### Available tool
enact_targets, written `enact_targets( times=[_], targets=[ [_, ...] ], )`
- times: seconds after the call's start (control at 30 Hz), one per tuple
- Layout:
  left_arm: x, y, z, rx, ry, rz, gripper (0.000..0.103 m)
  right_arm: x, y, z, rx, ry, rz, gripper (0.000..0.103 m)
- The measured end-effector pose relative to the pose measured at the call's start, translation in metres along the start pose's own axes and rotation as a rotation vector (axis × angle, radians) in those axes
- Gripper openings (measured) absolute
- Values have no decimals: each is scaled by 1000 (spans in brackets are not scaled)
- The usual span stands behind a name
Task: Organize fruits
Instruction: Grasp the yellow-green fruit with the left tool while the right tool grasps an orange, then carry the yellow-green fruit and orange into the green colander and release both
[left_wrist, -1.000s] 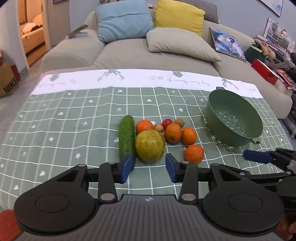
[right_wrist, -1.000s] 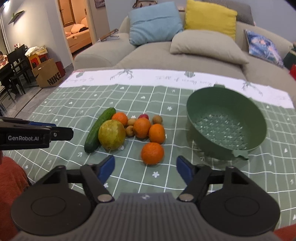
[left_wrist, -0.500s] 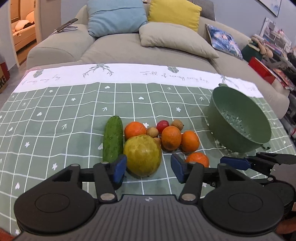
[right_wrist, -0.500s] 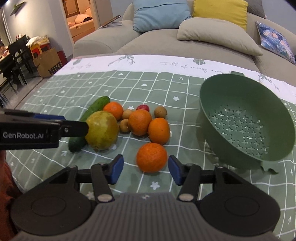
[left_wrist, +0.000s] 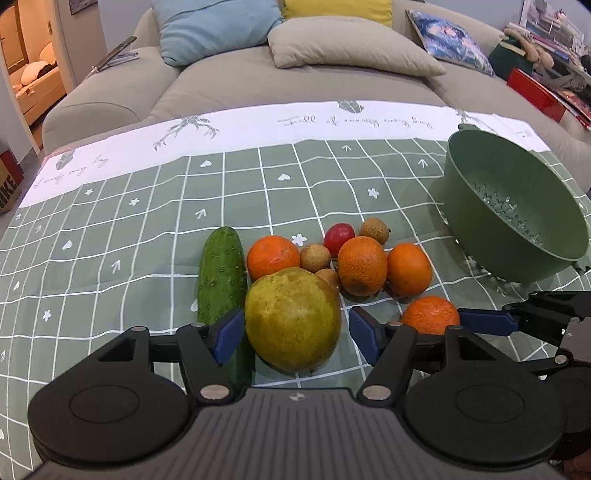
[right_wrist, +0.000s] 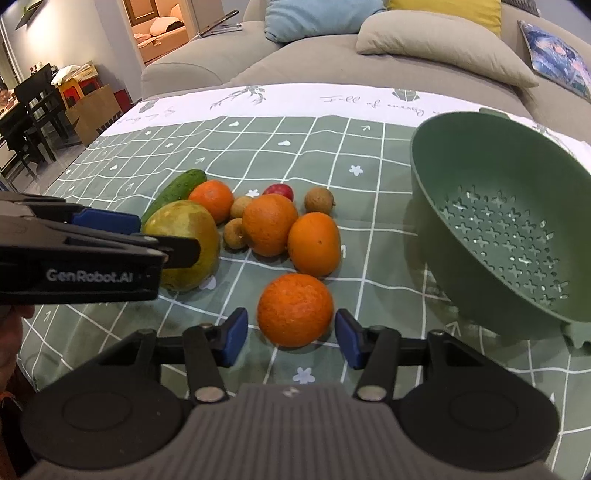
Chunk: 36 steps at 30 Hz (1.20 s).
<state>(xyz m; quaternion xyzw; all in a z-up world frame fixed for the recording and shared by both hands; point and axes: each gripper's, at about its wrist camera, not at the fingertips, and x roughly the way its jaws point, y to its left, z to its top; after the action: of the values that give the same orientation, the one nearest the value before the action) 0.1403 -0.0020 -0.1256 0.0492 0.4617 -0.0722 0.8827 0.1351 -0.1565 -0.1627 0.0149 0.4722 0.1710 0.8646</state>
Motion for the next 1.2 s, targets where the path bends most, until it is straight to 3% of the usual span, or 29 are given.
enact_targets(
  times=[0.3,0.5,0.87,1.2],
  targets=[
    [18,-7,7,34,51,49,78,5,-4,2,6,0,3,43],
    [17,-10,2,62,20,49,73,2,-4,-1,-5,-8,6,42],
    [-18,-5,0,-36,-25,23,73,-33,-2,2,-61,-76,9,41],
    [-62,-31,39,-114,-65,-122,73,-86,-26,20,-166,-135,-50,41]
  ],
)
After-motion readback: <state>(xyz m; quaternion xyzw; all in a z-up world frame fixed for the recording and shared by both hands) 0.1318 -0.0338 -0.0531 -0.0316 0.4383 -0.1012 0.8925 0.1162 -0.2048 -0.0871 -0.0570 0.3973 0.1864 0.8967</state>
